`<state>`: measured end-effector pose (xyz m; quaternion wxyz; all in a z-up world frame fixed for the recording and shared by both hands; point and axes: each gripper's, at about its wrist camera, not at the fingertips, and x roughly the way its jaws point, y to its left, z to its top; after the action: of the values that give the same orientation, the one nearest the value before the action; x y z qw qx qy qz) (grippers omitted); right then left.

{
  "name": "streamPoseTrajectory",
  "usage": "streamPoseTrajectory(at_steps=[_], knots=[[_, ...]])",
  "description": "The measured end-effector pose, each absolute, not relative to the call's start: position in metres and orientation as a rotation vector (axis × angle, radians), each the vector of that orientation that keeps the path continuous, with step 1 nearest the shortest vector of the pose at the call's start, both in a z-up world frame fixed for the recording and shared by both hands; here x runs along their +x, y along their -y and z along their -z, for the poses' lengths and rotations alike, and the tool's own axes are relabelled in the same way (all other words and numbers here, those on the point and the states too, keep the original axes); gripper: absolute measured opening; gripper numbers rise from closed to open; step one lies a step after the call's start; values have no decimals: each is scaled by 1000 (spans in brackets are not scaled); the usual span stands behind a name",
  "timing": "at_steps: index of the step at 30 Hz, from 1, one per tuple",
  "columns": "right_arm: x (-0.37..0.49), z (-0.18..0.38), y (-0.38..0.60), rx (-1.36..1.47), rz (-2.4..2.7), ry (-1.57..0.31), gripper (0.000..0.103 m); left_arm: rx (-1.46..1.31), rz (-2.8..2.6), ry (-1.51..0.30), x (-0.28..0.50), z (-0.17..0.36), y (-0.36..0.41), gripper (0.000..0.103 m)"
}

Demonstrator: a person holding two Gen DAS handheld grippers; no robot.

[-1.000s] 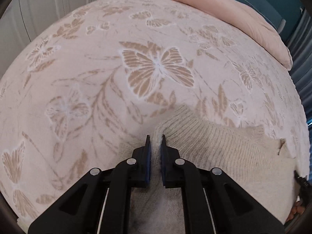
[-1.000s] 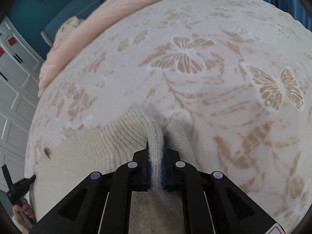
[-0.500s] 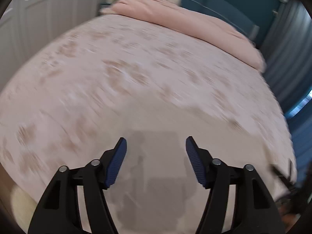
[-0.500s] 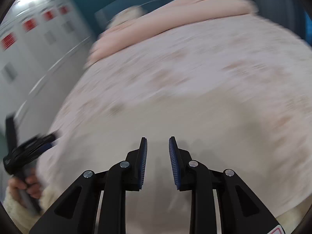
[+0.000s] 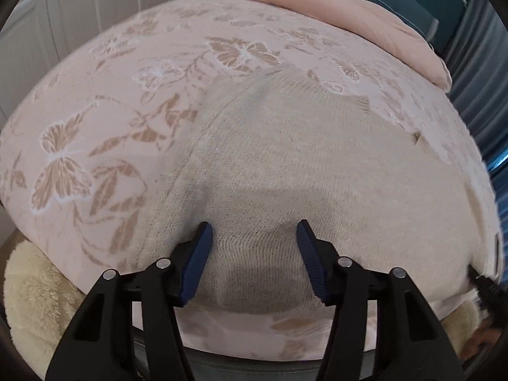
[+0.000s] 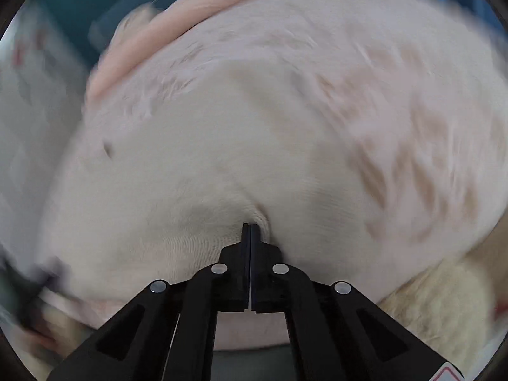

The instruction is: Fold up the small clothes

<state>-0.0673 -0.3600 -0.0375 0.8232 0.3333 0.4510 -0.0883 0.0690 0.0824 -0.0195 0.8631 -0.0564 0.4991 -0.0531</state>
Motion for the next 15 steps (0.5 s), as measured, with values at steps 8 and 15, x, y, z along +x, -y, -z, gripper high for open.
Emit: streamPoseTrajectory(at_steps=[8,15], knots=[[-41,-30,259,391,86,-917,10,-91,74,-1004,45,-4,-79,63],[14,23,187,198,-20,-1098,8,-172,36,-1051,39,11,-106,63]])
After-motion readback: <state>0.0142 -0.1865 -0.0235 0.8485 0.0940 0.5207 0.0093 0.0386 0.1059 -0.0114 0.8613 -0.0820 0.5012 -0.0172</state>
